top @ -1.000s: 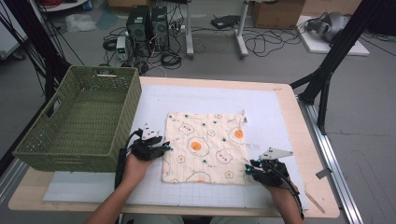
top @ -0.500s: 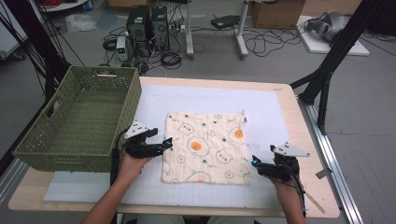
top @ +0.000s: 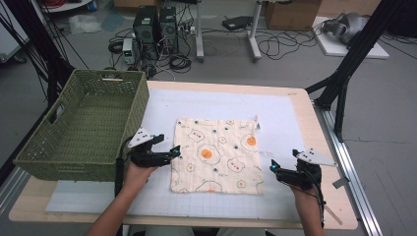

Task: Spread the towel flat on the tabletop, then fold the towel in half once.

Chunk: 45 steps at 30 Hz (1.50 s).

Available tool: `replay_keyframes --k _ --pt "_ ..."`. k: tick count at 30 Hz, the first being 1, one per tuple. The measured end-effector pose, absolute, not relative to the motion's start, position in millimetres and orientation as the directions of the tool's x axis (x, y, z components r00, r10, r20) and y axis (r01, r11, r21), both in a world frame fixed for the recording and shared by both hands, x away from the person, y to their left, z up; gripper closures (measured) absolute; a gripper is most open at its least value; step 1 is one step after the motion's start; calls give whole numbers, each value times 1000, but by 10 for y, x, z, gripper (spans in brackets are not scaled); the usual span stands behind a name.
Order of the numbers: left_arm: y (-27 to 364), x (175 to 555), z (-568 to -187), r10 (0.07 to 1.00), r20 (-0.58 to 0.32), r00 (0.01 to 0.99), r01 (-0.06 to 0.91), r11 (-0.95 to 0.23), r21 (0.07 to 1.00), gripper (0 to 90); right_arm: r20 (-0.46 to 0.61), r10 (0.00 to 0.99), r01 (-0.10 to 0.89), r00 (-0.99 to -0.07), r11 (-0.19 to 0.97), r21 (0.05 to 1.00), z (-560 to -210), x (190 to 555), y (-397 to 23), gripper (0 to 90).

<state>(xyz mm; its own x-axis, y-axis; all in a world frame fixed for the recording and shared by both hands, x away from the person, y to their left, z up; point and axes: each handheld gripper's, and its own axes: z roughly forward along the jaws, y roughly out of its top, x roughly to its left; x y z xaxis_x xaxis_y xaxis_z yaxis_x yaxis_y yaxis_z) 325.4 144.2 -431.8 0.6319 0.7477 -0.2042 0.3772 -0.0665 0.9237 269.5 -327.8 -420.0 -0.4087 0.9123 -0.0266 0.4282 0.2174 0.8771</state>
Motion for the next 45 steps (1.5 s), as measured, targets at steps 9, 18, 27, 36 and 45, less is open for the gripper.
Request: replay_keyframes --k 9,18,27,36,45 --pt "1450 3268 -4335 750 -210 627 384 -63 921 176 -22 912 435 -410 217 874 -4215 2711 -3275 118" --pt "1452 3274 -4343 753 -205 626 388 -72 919 181 -28 911 437 -411 224 871 -4224 2713 -3279 118" --pt "1434 3282 -4358 761 -199 618 396 -83 914 185 -28 902 439 -430 236 867 -4232 2718 -3268 117" --pt "1377 3419 -4244 782 -190 593 399 -80 913 196 -11 902 447 -431 224 866 -4239 2720 -3281 118" --pt "1235 3902 -4102 809 -222 545 447 -56 893 170 -3 897 449 -441 224 865 -4244 2736 -3251 118"
